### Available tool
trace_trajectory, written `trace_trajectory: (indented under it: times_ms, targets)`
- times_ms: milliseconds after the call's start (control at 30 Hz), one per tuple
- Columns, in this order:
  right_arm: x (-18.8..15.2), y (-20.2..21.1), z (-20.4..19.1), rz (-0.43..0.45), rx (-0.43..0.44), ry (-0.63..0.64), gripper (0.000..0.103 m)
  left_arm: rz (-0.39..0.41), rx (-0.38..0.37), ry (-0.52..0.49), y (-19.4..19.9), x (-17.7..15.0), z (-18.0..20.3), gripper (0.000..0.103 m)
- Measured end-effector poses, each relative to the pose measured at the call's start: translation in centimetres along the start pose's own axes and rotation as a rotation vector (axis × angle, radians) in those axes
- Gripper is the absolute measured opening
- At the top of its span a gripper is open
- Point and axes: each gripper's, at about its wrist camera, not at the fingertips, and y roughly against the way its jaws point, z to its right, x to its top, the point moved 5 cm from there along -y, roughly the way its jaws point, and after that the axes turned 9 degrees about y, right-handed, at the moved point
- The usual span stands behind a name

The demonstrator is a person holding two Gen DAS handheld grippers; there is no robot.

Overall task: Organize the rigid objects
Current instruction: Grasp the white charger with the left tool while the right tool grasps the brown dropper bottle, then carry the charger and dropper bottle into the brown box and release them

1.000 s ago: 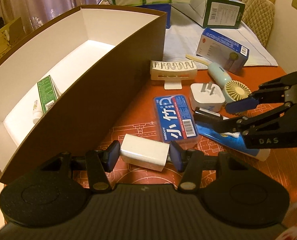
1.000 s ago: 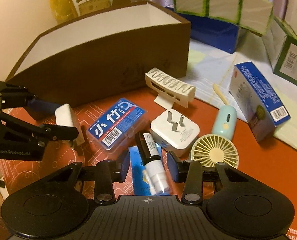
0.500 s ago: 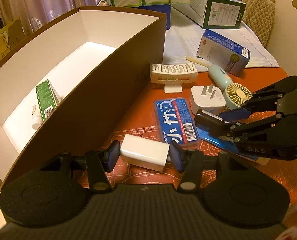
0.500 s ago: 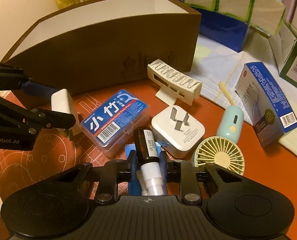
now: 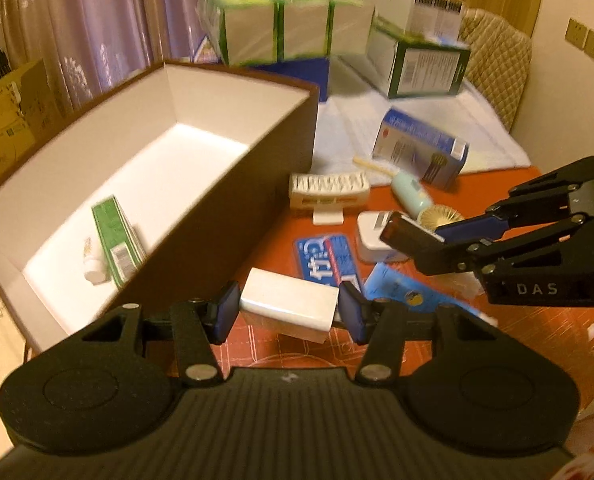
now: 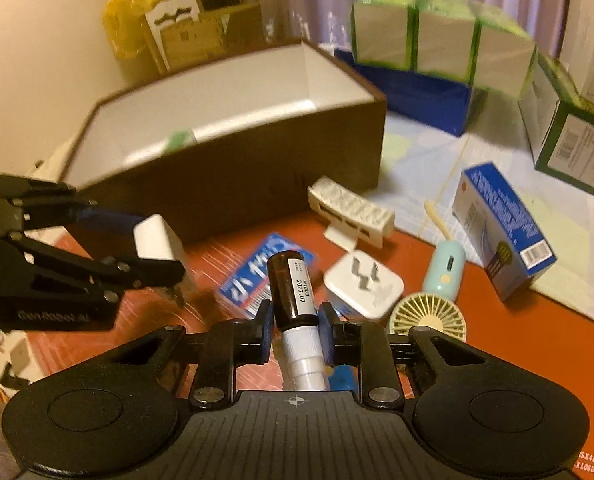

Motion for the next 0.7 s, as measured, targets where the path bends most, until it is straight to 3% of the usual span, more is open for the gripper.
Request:
trace_trajectory:
  times_ms: [333,700]
  targets:
    - [5.1,3.2,-4.0,0.116,0.052,0.003,0.021,0.11,-0.006,0.045,5.5,3.2,-2.3,0.05]
    - [11.0,0.8,-7.6,0.165,0.091,0.009,0.021,0.165,0.085,0.085,7.1,5.4,-9.5,0.05]
